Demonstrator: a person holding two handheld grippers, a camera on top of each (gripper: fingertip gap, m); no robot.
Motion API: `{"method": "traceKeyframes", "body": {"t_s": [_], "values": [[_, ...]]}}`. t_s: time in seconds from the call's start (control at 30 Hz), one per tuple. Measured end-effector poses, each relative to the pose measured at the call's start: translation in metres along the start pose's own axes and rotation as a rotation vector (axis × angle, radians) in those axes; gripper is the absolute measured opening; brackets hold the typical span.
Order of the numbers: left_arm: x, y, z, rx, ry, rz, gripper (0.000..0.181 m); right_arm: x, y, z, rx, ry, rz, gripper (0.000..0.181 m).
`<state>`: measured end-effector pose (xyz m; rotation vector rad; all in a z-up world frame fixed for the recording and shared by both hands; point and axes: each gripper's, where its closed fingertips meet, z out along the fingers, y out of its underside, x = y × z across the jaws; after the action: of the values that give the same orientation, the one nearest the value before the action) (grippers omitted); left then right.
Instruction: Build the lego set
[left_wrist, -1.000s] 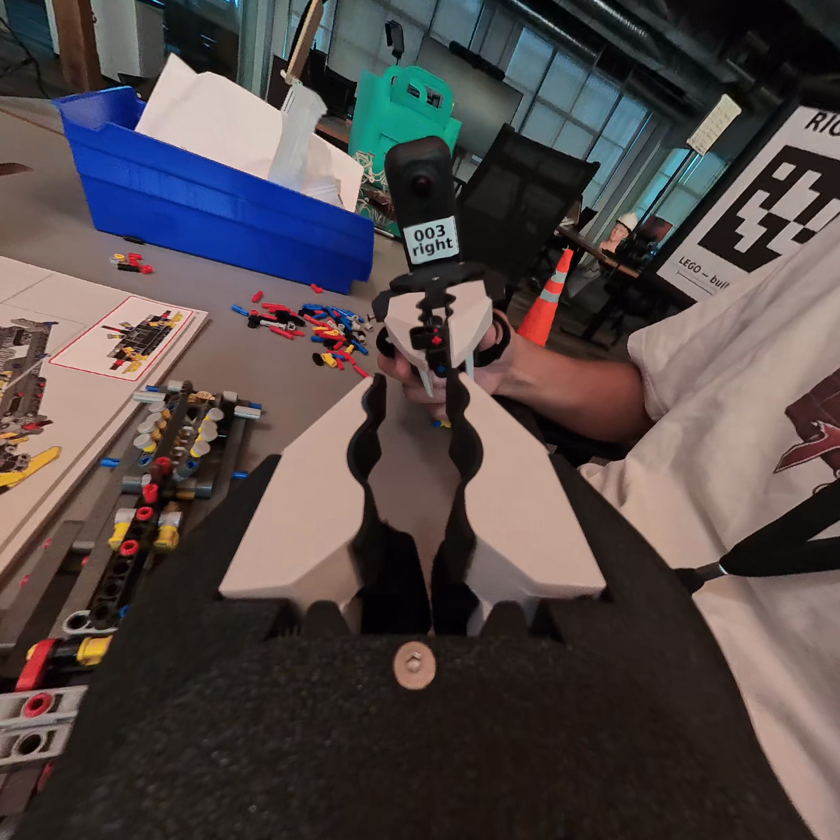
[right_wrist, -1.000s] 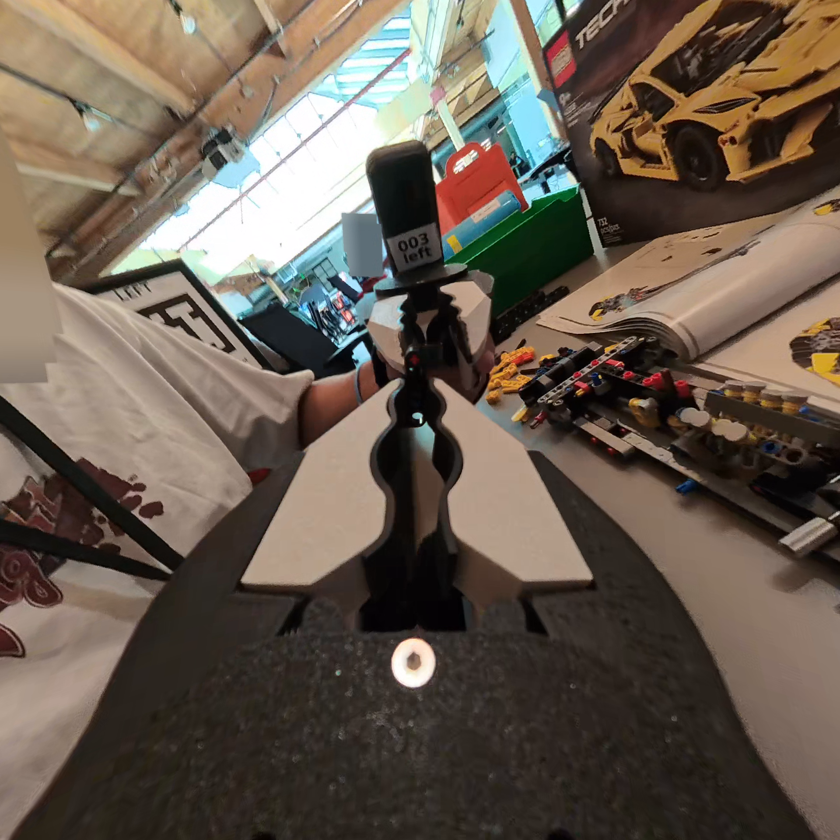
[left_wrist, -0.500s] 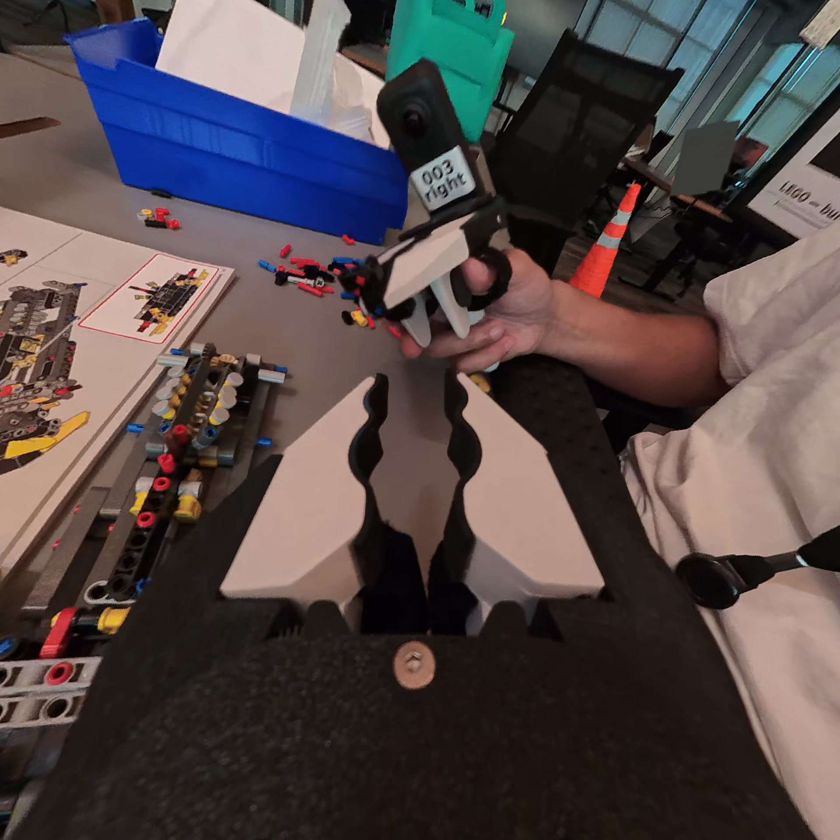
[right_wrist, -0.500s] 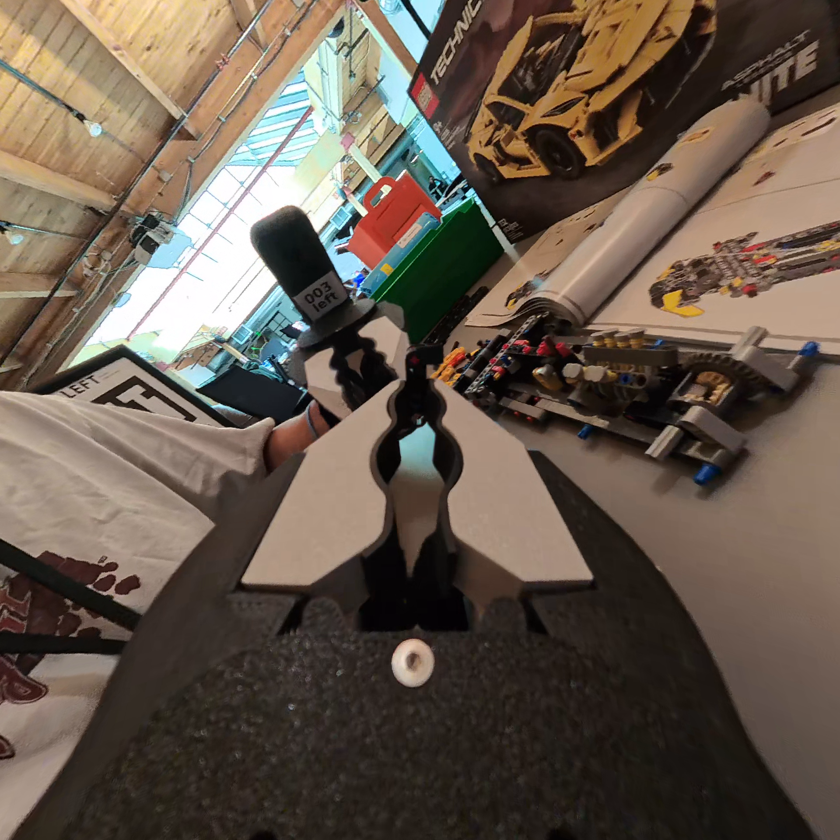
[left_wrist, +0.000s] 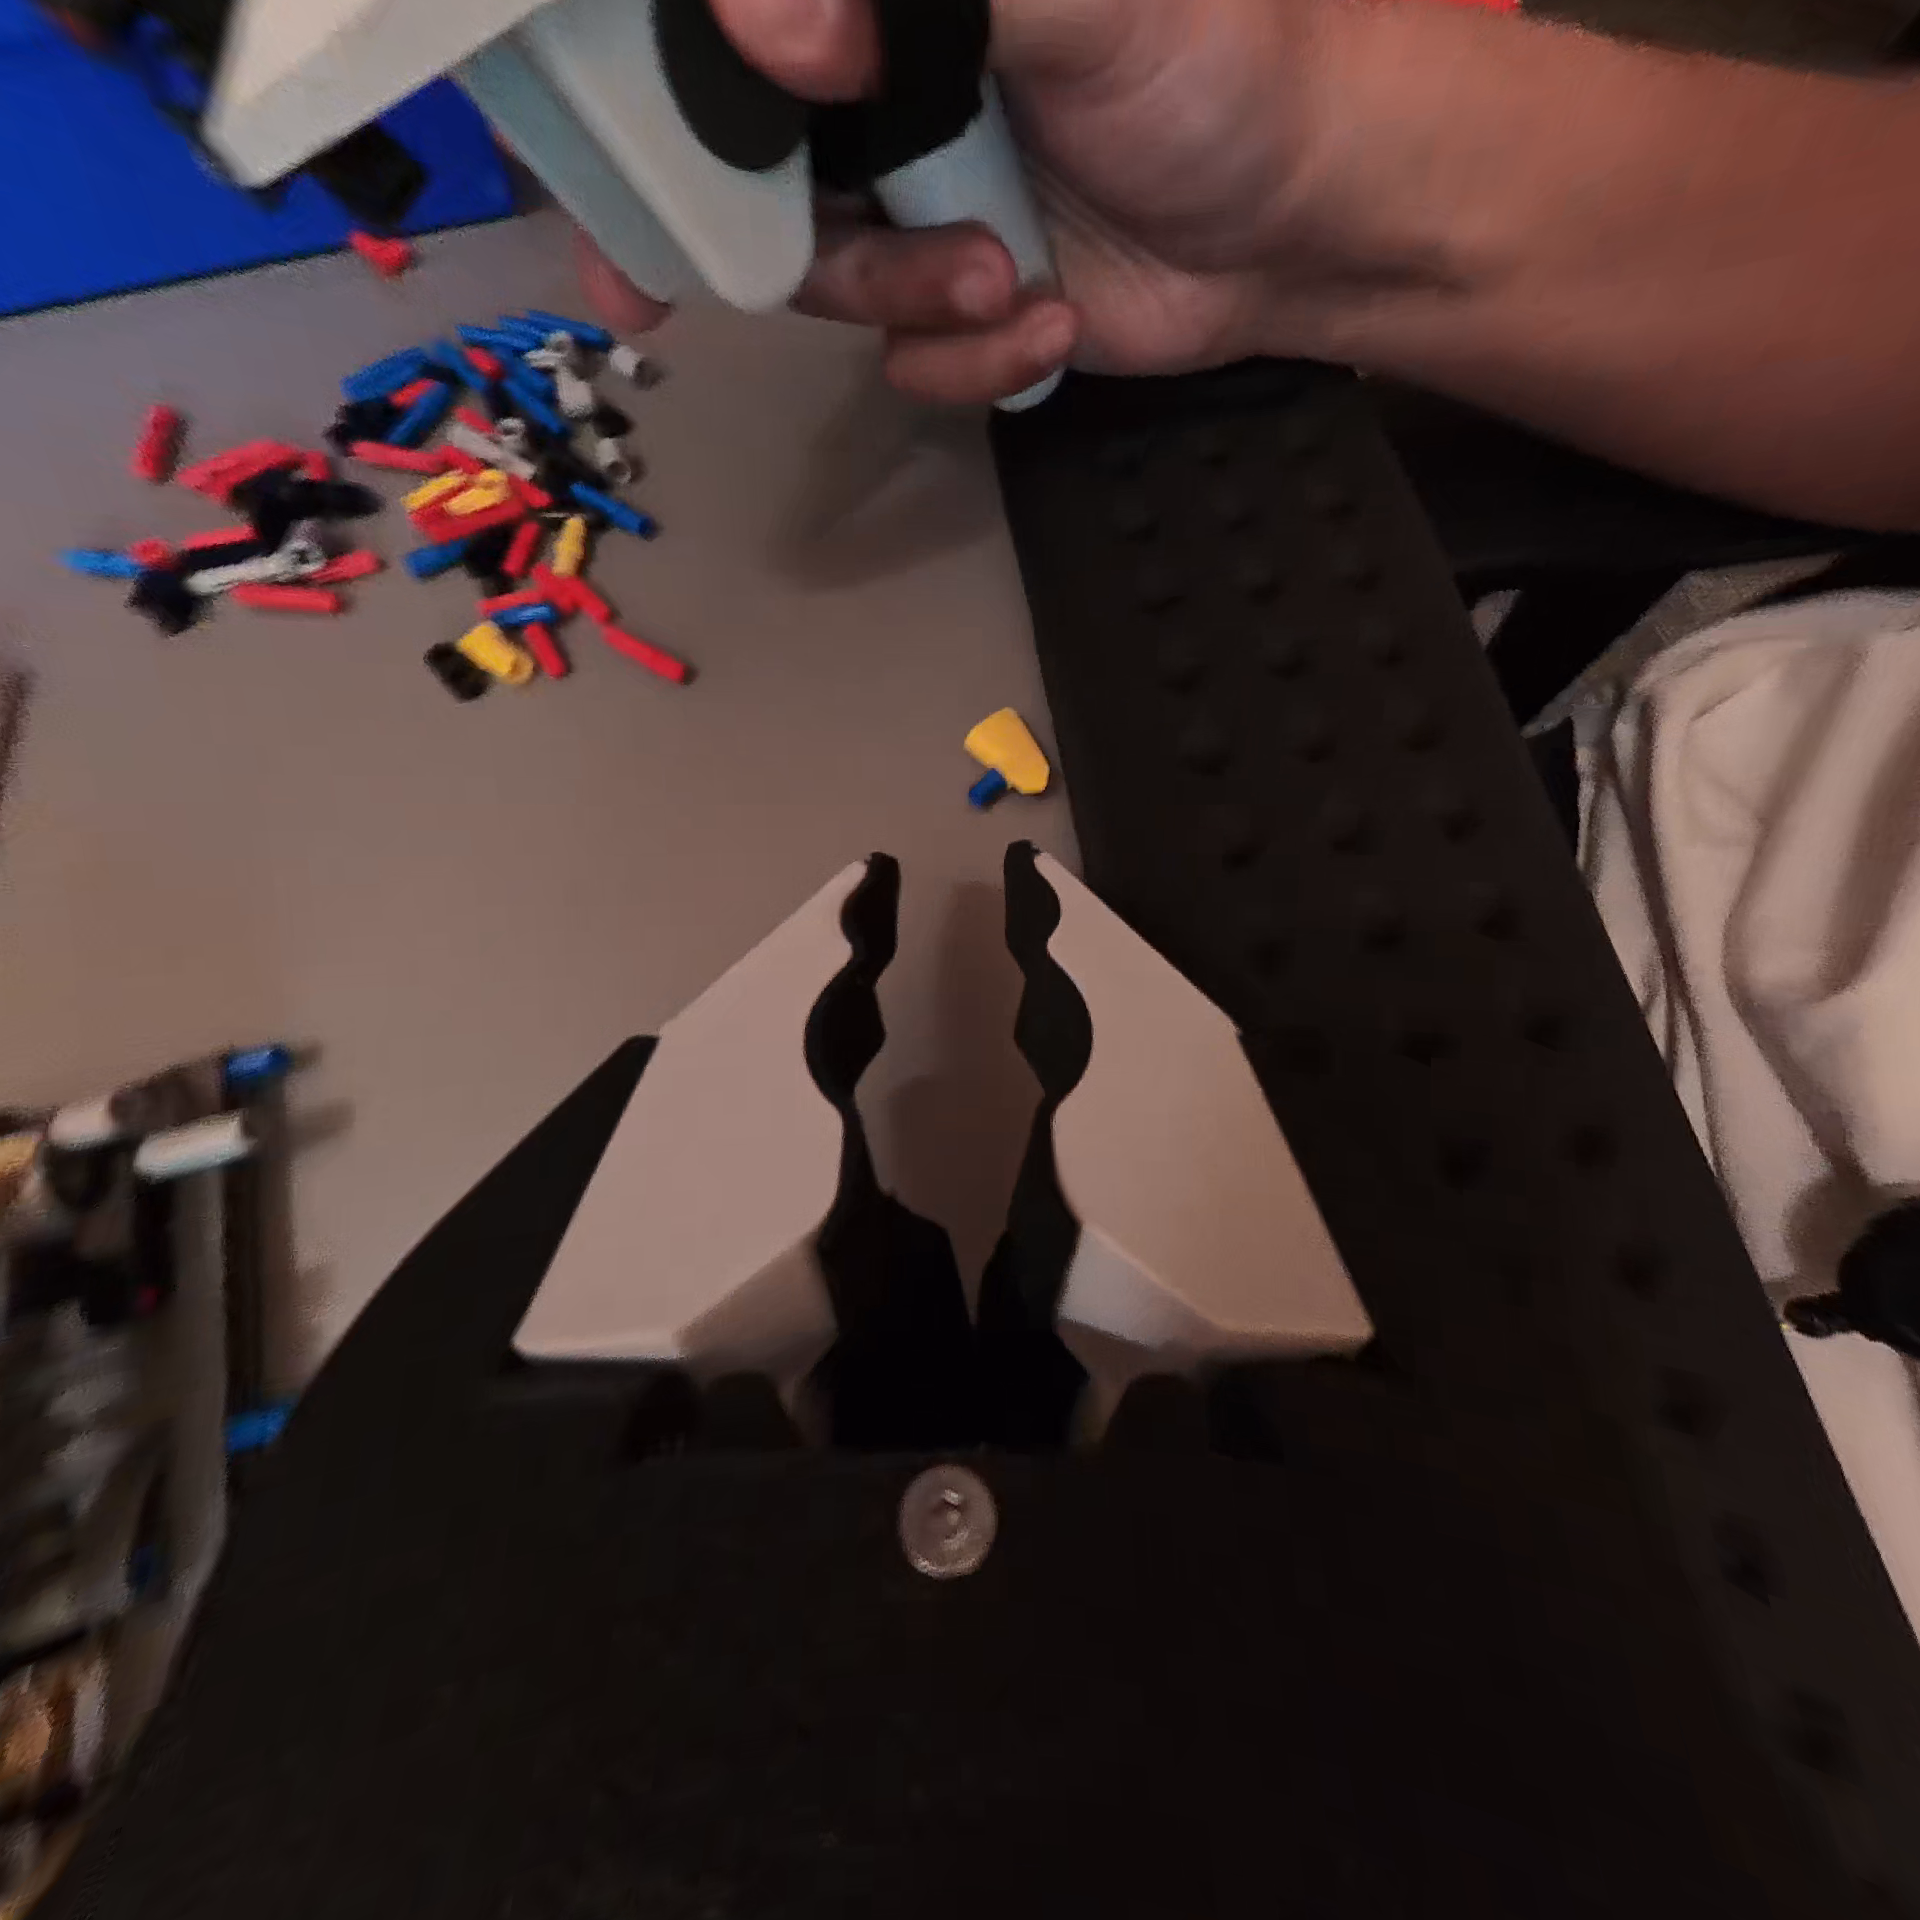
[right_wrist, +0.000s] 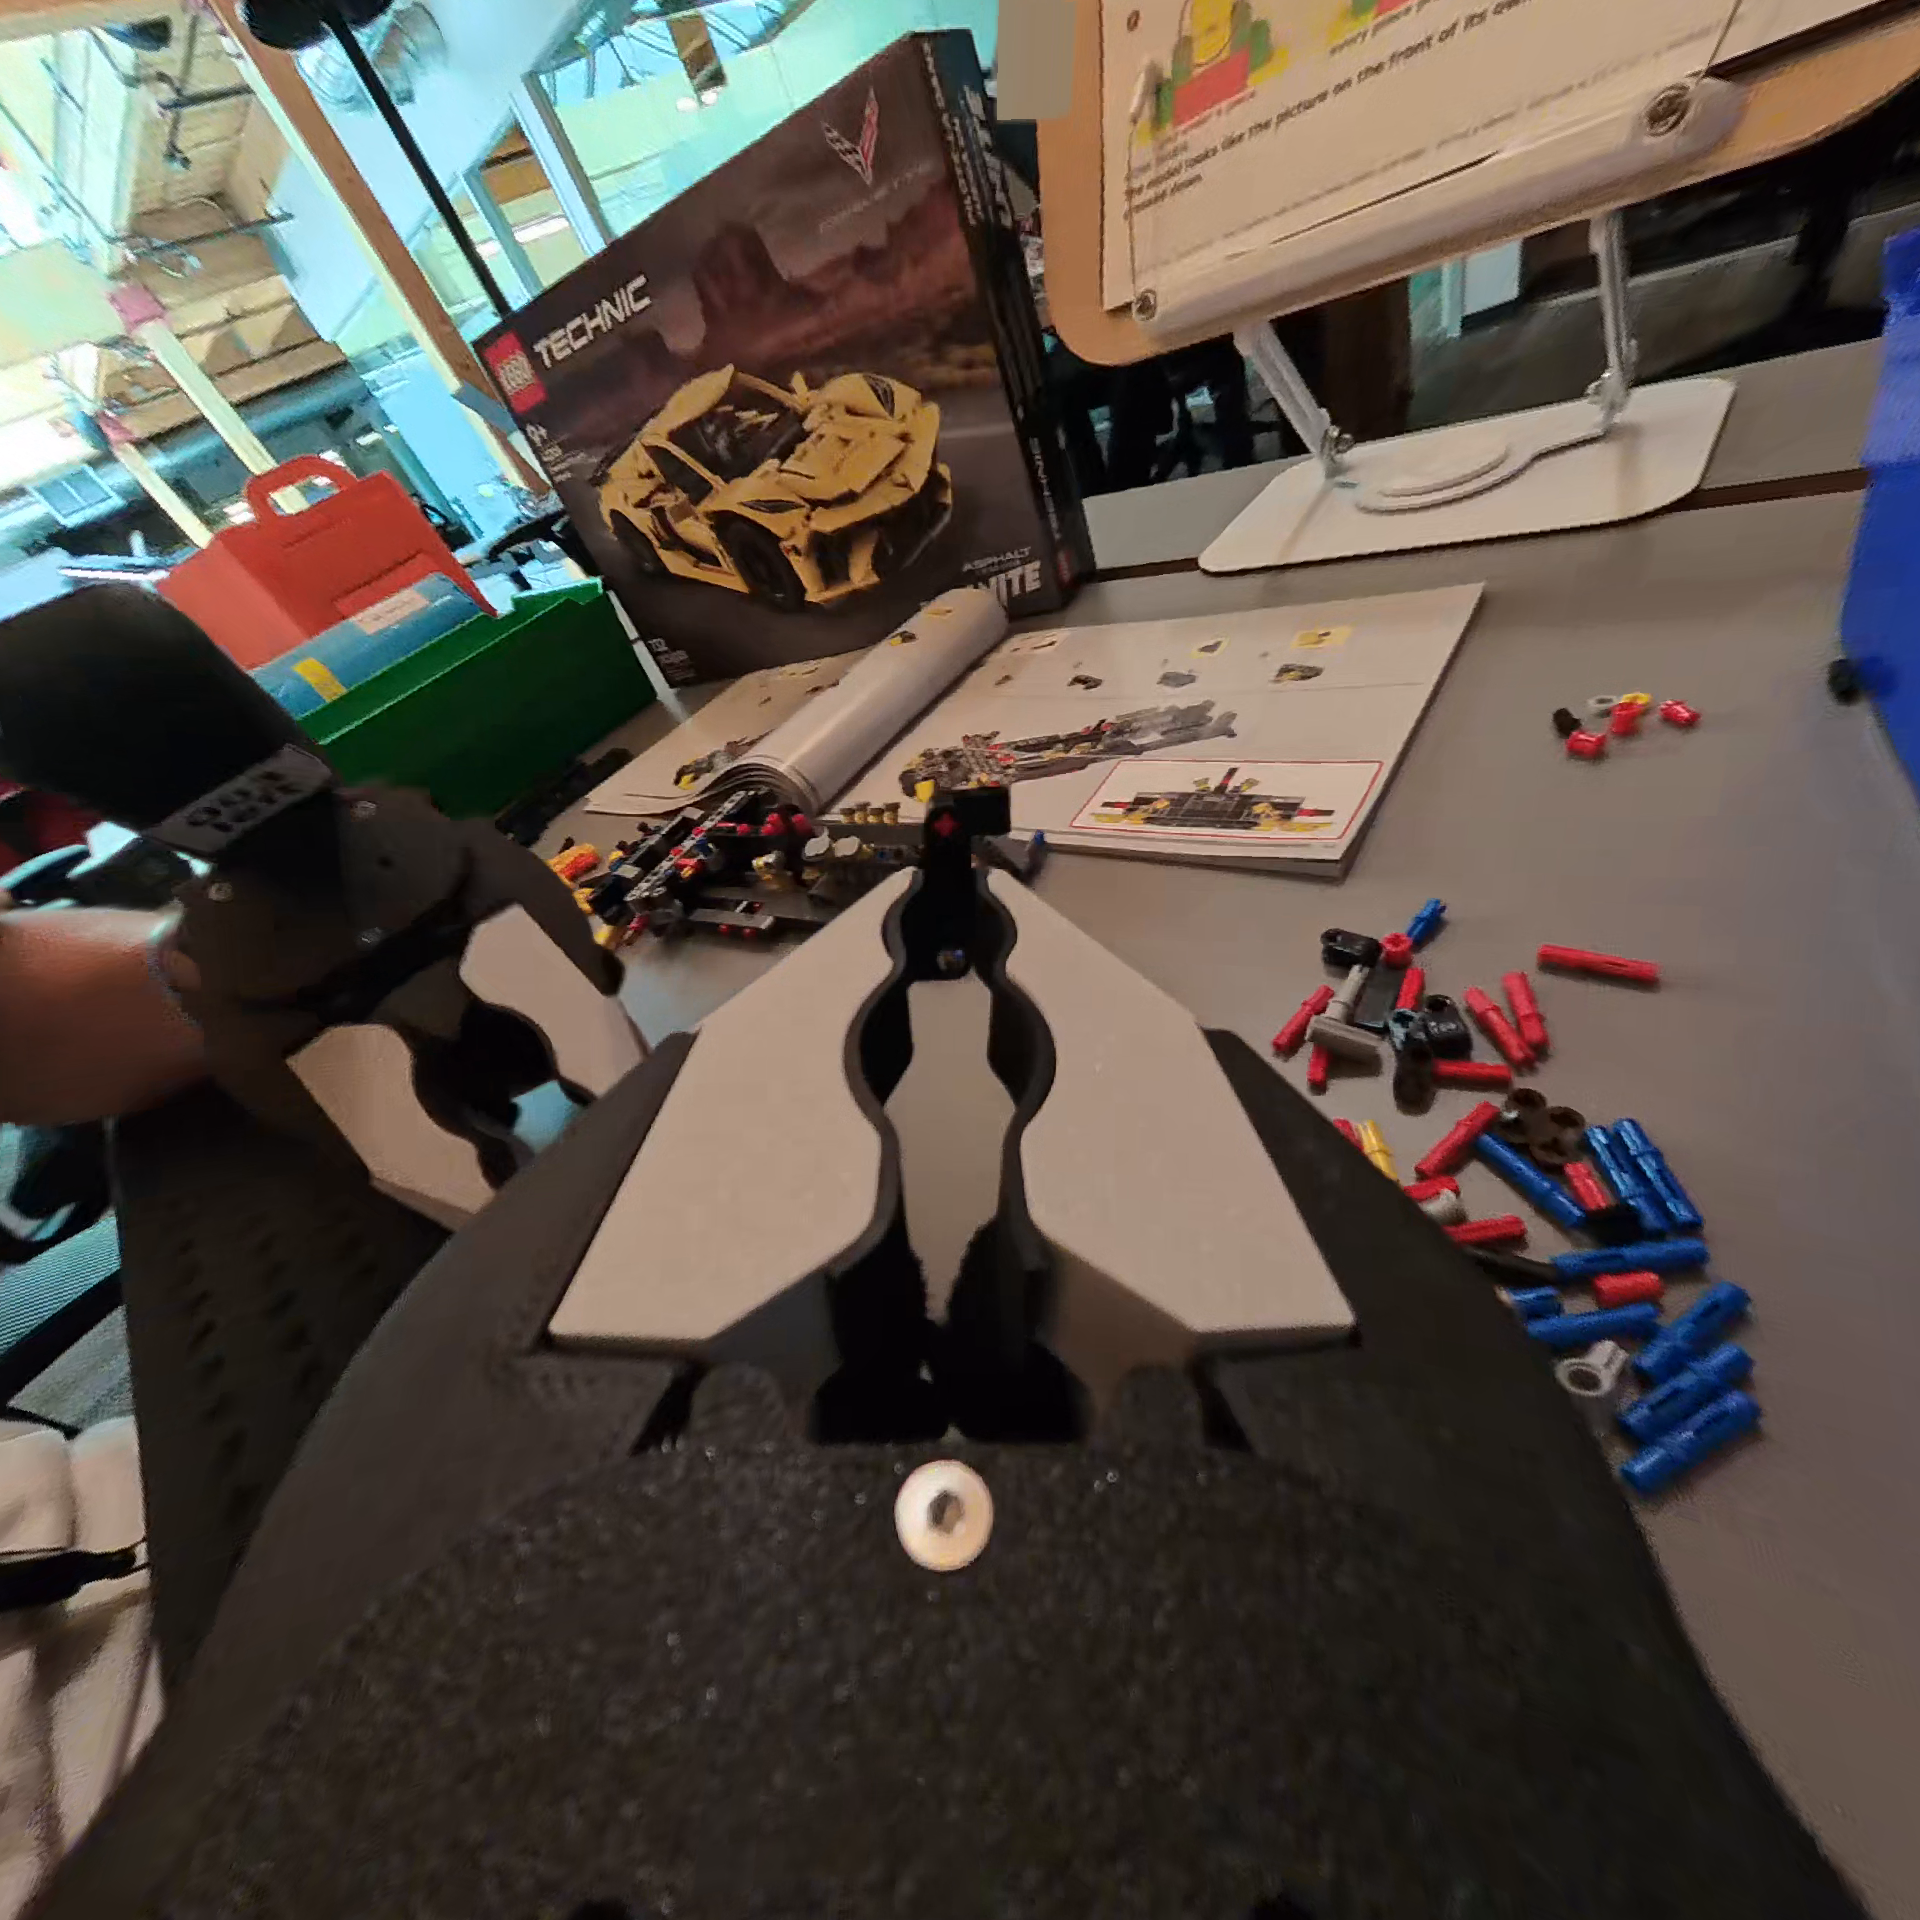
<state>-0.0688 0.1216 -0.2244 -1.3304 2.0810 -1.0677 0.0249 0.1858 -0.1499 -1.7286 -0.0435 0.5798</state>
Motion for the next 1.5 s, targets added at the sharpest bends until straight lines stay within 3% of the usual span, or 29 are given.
{"method": "traceKeyframes", "body": {"t_s": [0.17, 0.4, 0.6, 0.77, 0.93, 1.03, 1.13, 1.27, 1.5], "values": [[0.011, -0.014, 0.027, -0.090, 0.117, -0.073, 0.021, 0.000, -0.003, -0.002, 0.026, -0.044, 0.031, 0.006], [-0.002, -0.001, 0.041, -0.173, 0.018, 0.045, 0.024, -0.008, 0.000, 0.002, 0.001, -0.064, -0.025, 0.006], [-0.044, 0.010, 0.019, -0.250, -0.152, 0.132, 0.022, -0.014, 0.003, 0.005, -0.018, -0.077, -0.059, 0.006], [-0.038, 0.007, 0.011, -0.230, -0.145, 0.096, 0.023, -0.011, 0.000, 0.004, 0.005, -0.087, -0.023, 0.006], [-0.025, 0.008, 0.023, -0.205, -0.110, -0.009, 0.022, -0.009, -0.002, 0.003, 0.017, -0.089, 0.000, 0.006], [-0.032, 0.012, 0.027, -0.219, -0.143, 0.023, 0.019, -0.009, -0.002, 0.003, 0.018, -0.090, -0.001, 0.006], [-0.035, 0.012, 0.027, -0.225, -0.120, 0.064, 0.004, -0.009, -0.002, 0.003, 0.017, -0.093, -0.001, 0.006], [-0.030, 0.005, 0.027, -0.171, -0.052, 0.108, 0.002, -0.010, -0.001, 0.004, 0.011, -0.098, 0.003, 0.006], [-0.035, 0.011, 0.018, -0.167, -0.053, 0.123, 0.001, -0.010, -0.001, 0.004, 0.010, -0.103, 0.007, 0.006]]}}
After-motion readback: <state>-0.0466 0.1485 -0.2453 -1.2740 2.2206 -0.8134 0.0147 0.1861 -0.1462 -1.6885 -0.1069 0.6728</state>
